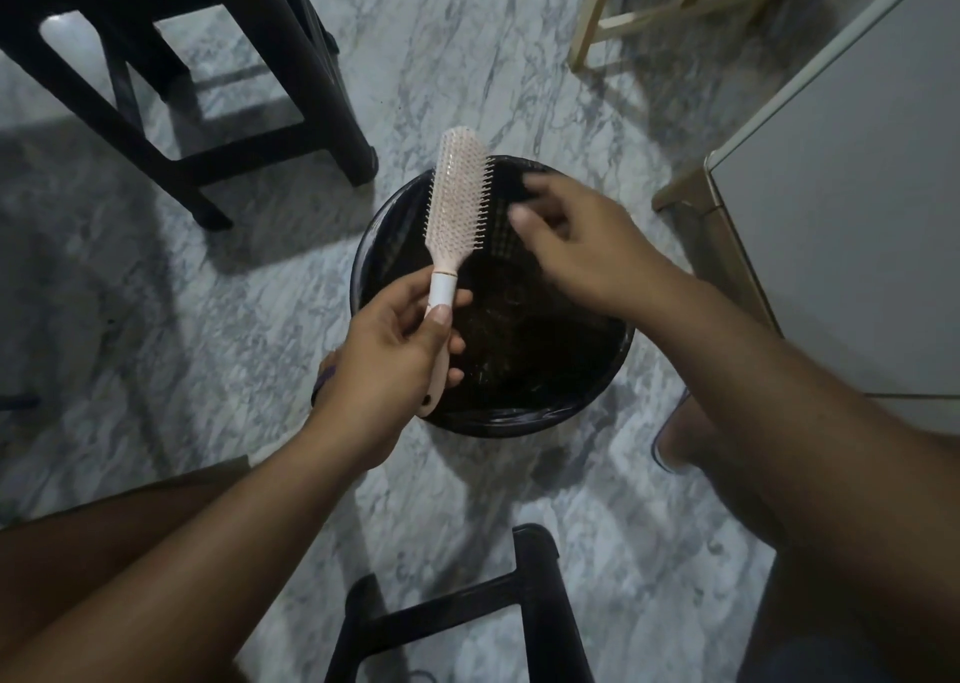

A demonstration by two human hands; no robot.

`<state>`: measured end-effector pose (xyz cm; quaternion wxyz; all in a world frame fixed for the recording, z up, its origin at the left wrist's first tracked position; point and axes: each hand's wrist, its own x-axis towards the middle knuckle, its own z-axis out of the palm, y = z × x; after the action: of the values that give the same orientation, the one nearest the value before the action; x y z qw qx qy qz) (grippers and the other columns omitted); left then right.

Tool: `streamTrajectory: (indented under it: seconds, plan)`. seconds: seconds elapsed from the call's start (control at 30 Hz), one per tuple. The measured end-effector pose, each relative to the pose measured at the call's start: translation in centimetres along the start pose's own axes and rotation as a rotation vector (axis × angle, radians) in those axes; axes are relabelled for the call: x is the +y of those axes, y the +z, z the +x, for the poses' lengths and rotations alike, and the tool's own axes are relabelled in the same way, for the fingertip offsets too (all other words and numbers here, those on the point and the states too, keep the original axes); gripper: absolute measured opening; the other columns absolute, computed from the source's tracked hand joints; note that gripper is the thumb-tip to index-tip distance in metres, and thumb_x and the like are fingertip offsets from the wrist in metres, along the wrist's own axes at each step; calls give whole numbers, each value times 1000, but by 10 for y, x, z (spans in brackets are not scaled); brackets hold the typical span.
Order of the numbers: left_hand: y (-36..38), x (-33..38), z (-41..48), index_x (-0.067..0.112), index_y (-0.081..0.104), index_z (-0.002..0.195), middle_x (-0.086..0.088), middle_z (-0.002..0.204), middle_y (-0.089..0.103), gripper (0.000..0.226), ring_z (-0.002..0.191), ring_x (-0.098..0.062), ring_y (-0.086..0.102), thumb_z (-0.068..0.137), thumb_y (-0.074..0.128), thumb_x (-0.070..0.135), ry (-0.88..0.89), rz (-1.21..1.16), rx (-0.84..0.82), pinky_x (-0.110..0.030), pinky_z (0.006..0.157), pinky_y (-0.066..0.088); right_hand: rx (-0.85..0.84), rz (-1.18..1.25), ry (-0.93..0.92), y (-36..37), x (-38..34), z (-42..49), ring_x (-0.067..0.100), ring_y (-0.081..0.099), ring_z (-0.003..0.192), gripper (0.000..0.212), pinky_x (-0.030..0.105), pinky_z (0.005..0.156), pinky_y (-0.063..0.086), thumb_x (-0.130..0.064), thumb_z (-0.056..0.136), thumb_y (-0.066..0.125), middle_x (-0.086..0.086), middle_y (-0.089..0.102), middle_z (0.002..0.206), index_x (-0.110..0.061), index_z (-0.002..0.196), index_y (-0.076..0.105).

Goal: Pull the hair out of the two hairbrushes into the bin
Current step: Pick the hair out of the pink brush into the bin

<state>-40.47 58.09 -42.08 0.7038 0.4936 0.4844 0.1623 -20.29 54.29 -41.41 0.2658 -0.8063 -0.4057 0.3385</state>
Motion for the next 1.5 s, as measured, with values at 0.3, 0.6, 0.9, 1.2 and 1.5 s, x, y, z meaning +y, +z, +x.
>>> streamTrajectory:
  seconds: [0.3, 0.6, 0.9, 1.2, 1.5]
  plan:
    - [0, -8, -2, 30, 56, 137, 10, 115, 72, 40, 77, -12, 62, 102, 51, 10, 86, 206, -24, -31, 67, 56, 192, -69, -236, 5, -33, -16, 9, 71, 79, 56, 27, 85, 57, -39, 79, 82, 2, 77, 85, -17, 129, 67]
    - [-2, -16, -2, 29, 56, 136, 13, 112, 72, 41, 76, -8, 64, 101, 52, 9, 102, 308, -33, -32, 66, 58, 213, -193, -309, 14, -23, -7, 18, 70, 83, 14, 34, 78, 56, -26, 88, 71, 3, 76, 89, -16, 94, 80]
    - [1, -12, -1, 23, 57, 135, 5, 116, 72, 37, 77, -13, 60, 102, 51, 7, 26, 112, -64, -35, 66, 53, 295, 301, -341, -34, -41, -8, 4, 61, 58, 14, 23, 59, 50, -16, 94, 65, -1, 67, 72, -5, 88, 70]
    - [-3, -9, 0, 20, 58, 133, 3, 121, 71, 33, 80, -15, 60, 102, 53, 12, 20, 19, -57, -36, 67, 52, 115, -186, -136, -40, -11, -13, 15, 64, 75, 11, 17, 69, 51, -16, 93, 64, 2, 72, 87, -12, 93, 75]
    - [0, -7, -3, 22, 59, 134, 4, 119, 73, 34, 79, -14, 60, 101, 53, 11, 28, 38, -99, -37, 68, 52, -117, 385, 30, -16, -14, -6, 11, 63, 114, 68, 40, 95, 56, -44, 87, 72, -11, 60, 123, -15, 142, 45]
